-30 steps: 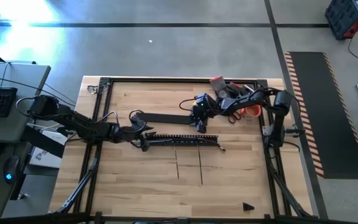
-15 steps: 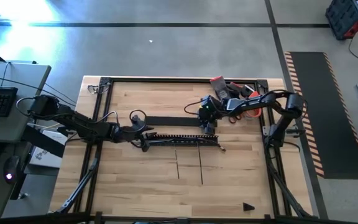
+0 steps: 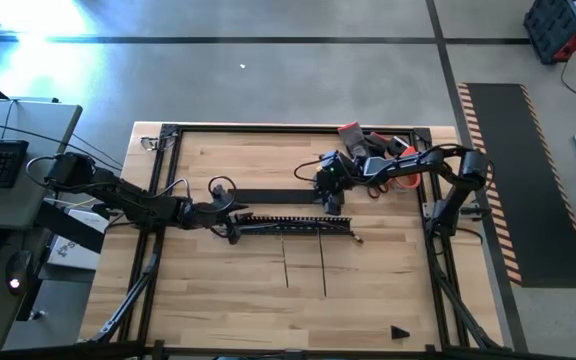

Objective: Ziptie cables
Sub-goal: Close the black cable duct

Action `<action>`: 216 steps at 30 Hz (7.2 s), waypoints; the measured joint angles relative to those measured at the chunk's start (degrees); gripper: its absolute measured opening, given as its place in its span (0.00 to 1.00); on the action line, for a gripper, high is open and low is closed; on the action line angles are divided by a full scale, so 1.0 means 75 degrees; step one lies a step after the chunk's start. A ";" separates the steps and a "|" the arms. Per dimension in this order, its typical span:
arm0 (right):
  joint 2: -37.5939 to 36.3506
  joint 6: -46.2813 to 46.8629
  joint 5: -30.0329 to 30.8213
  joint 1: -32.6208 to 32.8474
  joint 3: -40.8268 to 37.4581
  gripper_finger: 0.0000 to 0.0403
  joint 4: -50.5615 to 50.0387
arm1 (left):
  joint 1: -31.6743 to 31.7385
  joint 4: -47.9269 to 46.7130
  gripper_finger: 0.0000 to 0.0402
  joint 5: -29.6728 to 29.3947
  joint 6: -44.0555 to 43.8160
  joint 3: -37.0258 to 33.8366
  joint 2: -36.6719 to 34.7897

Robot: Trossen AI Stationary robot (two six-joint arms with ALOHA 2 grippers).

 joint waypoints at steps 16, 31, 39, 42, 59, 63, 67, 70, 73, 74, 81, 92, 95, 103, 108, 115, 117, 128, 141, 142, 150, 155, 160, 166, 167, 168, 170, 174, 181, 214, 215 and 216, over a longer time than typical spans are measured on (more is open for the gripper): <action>0.2142 0.0535 -0.0703 0.0478 0.0340 0.95 0.4965 | 0.0000 0.0021 0.25 -0.0003 -0.0006 0.0000 0.0002; 0.2947 0.0464 -0.0749 0.0277 0.1331 0.84 0.3847 | 0.0003 0.0208 0.25 -0.0012 0.0026 0.0000 0.0003; 0.2802 0.0451 -0.0628 0.0419 0.1339 0.84 0.3413 | -0.0076 0.0530 0.25 0.0794 0.0518 -0.0006 -0.0015; 0.2625 0.0016 -0.0566 0.0549 0.1321 0.84 0.3212 | -0.0317 0.1691 0.25 0.1212 0.1129 -0.0004 -0.0021; 0.1670 -0.0425 -0.0944 0.0580 0.1306 0.84 0.3031 | 0.0715 -0.0623 0.25 0.0695 -0.0324 -0.0006 -0.0003; 0.1670 -0.0088 -0.0657 0.0476 0.1306 0.84 0.2992 | 0.1203 -0.0599 0.25 0.2490 -0.0204 -0.0006 0.0099; 0.1670 -0.0003 -0.0722 0.0440 0.1306 0.84 0.2725 | 0.1243 -0.0535 0.25 0.3296 -0.0313 -0.0003 0.0219; 0.1670 -0.0018 -0.0777 0.0526 0.1306 0.84 0.2560 | 0.1057 -0.0536 0.25 0.3669 -0.0636 0.0003 0.0236; 0.1670 -0.0104 -0.0786 0.0645 0.1309 0.84 0.2484 | 0.0761 -0.0435 0.25 0.4010 -0.0871 0.0000 0.0244; 0.1670 -0.0131 -0.0786 0.0682 0.1309 0.84 0.2486 | 0.0647 -0.0344 0.25 0.4120 -0.0914 0.0000 0.0245; 0.1882 -0.0080 -0.0786 0.0752 0.1320 0.84 0.3065 | 0.0189 0.1259 0.25 0.4174 -0.0332 0.0000 0.0066; 0.3137 0.0351 -0.0385 0.0711 0.1892 0.84 0.3861 | 0.0198 0.1265 0.25 0.3363 0.0612 0.0003 -0.1029; 0.3427 0.0372 -0.0526 0.0625 0.2345 0.84 0.3367 | 0.0201 0.1151 0.25 0.3249 0.0607 0.0000 -0.1058; 0.3702 0.0546 -0.0906 0.0426 0.2436 0.71 0.2644 | 0.0108 0.1087 0.25 0.3077 0.0542 0.0000 -0.1052; 0.3661 0.0593 -0.0726 0.0387 0.2019 0.53 0.2949 | 0.0099 0.1086 0.25 0.2558 0.0596 0.0000 -0.1052; 0.3616 0.0826 -0.0664 0.0382 0.1877 0.52 0.3227 | 0.0087 0.1250 0.22 0.1715 0.0681 0.0000 -0.1105; 0.3511 0.0992 -0.0647 0.0379 0.1859 0.52 0.3232 | 0.0040 0.1296 0.18 0.1543 0.0789 0.0000 -0.1246; 0.1837 0.1873 -0.0009 0.0800 0.1754 0.52 0.2129 | -0.0057 -0.3290 0.00 0.0870 0.1342 0.1691 -0.3309; 0.1536 0.2089 0.1106 0.2713 0.3337 0.52 0.0411 | -0.1328 -0.6771 0.00 0.0004 0.0124 0.3230 -0.3349; 0.1573 0.2112 0.1242 0.2804 0.3514 0.52 0.0189 | -0.1478 -0.6858 0.00 -0.0205 -0.0137 0.3093 -0.3356; 0.2023 0.2613 0.1262 0.2918 0.3896 0.52 -0.0234 | -0.2176 -0.5861 0.00 -0.0598 -0.1408 0.1479 -0.3375; 0.2241 0.2757 0.0894 0.2882 0.3891 0.52 -0.0239 | -0.2207 -0.4658 0.00 -0.0390 -0.1603 0.0557 -0.3378; 0.2241 0.2951 0.0899 0.2885 0.3893 0.52 -0.0280 | -0.2206 -0.3561 0.00 -0.0075 -0.1731 -0.0110 -0.3378; 0.2241 0.2955 0.0898 0.2891 0.3893 0.52 -0.0501 | -0.2206 -0.2639 0.00 -0.0040 -0.1968 -0.0784 -0.3368; 0.2241 0.2957 0.0900 0.2888 0.3893 0.52 -0.0509 | -0.2206 -0.2546 0.00 -0.0036 -0.2037 -0.0865 -0.3366; 0.2241 0.2955 0.0898 0.2889 0.3893 0.52 -0.0518 | -0.2206 -0.2543 0.00 -0.0032 -0.2131 -0.0923 -0.3366; 0.2241 0.2958 0.0898 0.2902 0.3896 0.52 -0.0526 | -0.2206 -0.2494 0.00 -0.0035 -0.2249 -0.1026 -0.3366; 0.2241 0.2955 0.0945 0.2957 0.3896 0.52 -0.0434 | -0.2206 -0.2383 0.00 -0.0029 -0.2404 -0.1188 -0.3359; 0.2241 0.3075 0.0922 0.3028 0.3899 0.52 -0.0427 | -0.2206 -0.2073 0.00 0.0003 -0.2206 -0.1192 -0.3360; 0.2324 0.3270 0.1270 0.3092 0.3905 0.52 -0.0615 | -0.2203 -0.1067 0.00 -0.0296 -0.2195 -0.1273 -0.1749; 0.2325 0.3270 0.1269 0.3092 0.3905 0.52 -0.0622 | -0.2203 -0.1026 0.00 -0.0298 -0.2256 -0.1268 -0.1637; 0.2323 0.3273 0.1269 0.3092 0.3905 0.52 -0.0625 | -0.2203 -0.0982 0.00 -0.0310 -0.2310 -0.1267 -0.1546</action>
